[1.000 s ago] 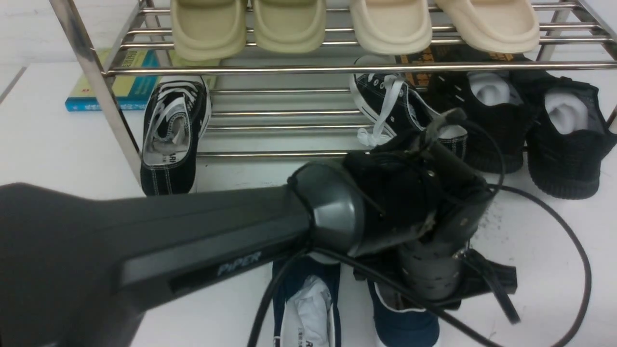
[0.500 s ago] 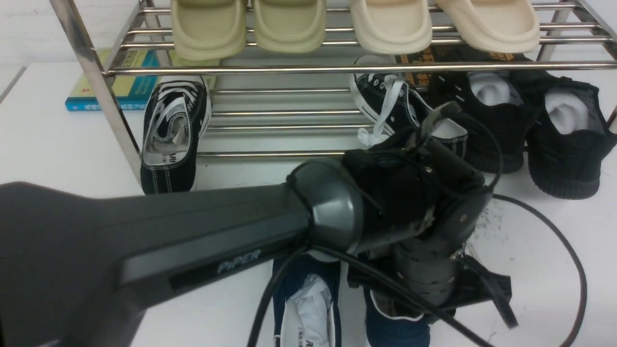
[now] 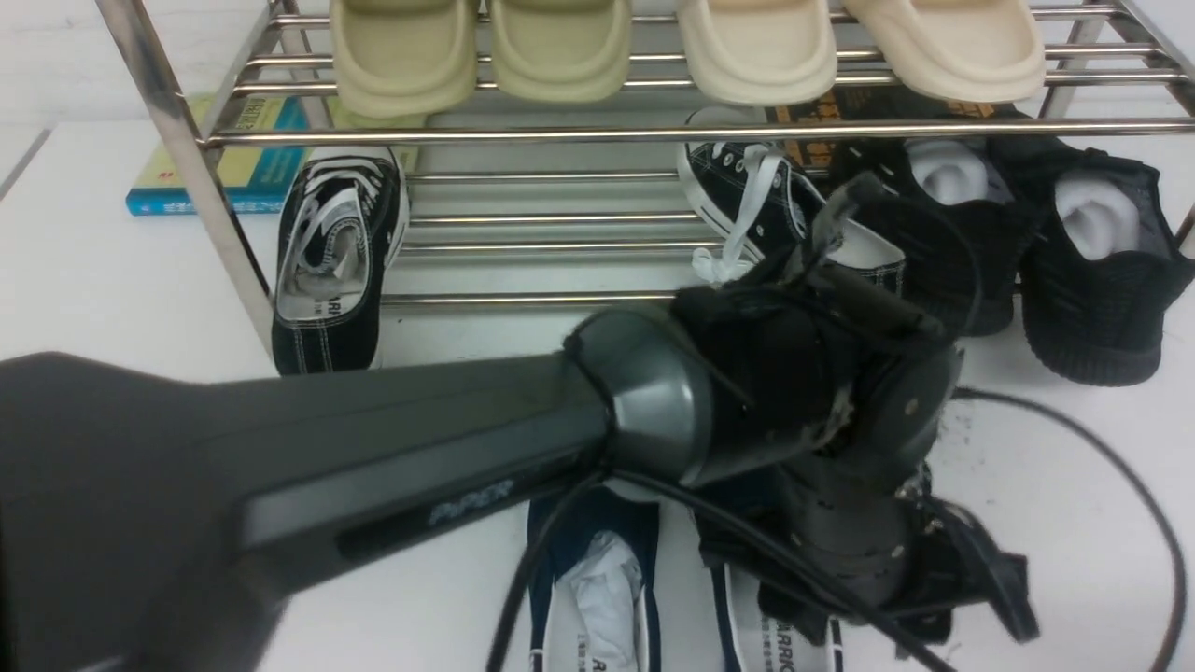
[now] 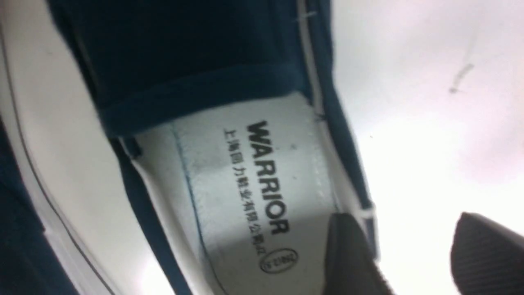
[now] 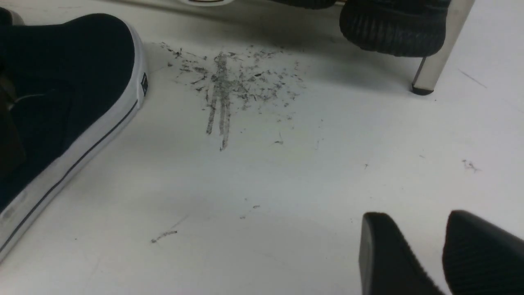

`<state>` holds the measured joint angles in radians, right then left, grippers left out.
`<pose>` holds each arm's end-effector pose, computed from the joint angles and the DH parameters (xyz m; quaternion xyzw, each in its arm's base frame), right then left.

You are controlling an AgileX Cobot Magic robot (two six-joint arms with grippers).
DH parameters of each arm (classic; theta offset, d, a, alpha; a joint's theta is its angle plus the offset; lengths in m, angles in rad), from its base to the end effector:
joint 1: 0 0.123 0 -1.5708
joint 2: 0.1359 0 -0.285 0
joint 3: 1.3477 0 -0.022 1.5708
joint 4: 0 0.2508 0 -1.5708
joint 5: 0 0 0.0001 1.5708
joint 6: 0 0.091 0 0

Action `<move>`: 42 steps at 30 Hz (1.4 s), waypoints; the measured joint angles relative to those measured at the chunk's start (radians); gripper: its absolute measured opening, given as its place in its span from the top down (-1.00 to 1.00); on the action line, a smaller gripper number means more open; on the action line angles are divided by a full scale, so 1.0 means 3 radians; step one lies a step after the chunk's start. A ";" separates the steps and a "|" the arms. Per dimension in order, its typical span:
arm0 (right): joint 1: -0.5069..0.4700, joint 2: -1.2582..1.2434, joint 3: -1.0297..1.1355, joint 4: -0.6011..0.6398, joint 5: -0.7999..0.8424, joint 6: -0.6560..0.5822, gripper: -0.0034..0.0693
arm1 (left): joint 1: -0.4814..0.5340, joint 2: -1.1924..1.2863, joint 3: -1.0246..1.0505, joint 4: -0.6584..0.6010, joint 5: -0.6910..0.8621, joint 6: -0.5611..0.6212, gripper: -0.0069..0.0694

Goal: Take the shoes off the shelf with your hand on the white table.

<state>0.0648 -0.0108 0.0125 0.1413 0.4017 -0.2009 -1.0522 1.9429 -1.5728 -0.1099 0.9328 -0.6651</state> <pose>0.0512 0.0084 0.1739 -0.0709 0.8053 0.0205 0.5883 0.1999 -0.3664 0.2382 0.1651 0.9691 -0.1656 0.0780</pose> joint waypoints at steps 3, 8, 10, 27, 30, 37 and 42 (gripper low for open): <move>0.0000 0.0000 0.0000 0.0000 0.0000 0.0000 0.25 | 0.0000 -0.0220 -0.0192 0.0171 0.0129 0.0036 -0.25; 0.0000 0.0000 0.0000 0.0000 0.0000 0.0000 0.25 | 0.0003 -0.0629 -0.0513 0.0825 0.0655 0.0257 -0.15; 0.0000 0.0000 0.0000 0.0000 0.0000 0.0000 0.25 | 0.0003 -0.0865 -0.0627 0.1214 0.0920 0.0509 0.08; 0.0000 0.0000 0.0000 0.0000 0.0000 0.0000 0.25 | 0.0003 -0.3294 0.1459 0.1192 0.0735 0.1105 0.81; 0.0000 0.0000 0.0000 0.0000 0.0000 0.0000 0.25 | 0.0003 -0.3826 0.2296 0.0928 -0.0103 0.1079 0.81; 0.0000 0.0000 0.0000 0.0000 0.0000 0.0000 0.25 | 0.0003 -0.4573 0.3822 0.0839 -0.2636 0.0665 0.81; 0.0000 0.0000 0.0000 0.0000 0.0000 0.0000 0.25 | 0.0003 -0.4671 0.4420 0.0839 -0.3695 0.0545 0.81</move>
<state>0.0648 -0.0108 0.0125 0.1413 0.4017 -0.2009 -1.0512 0.5415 -0.2469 0.1418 -0.1758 -0.5016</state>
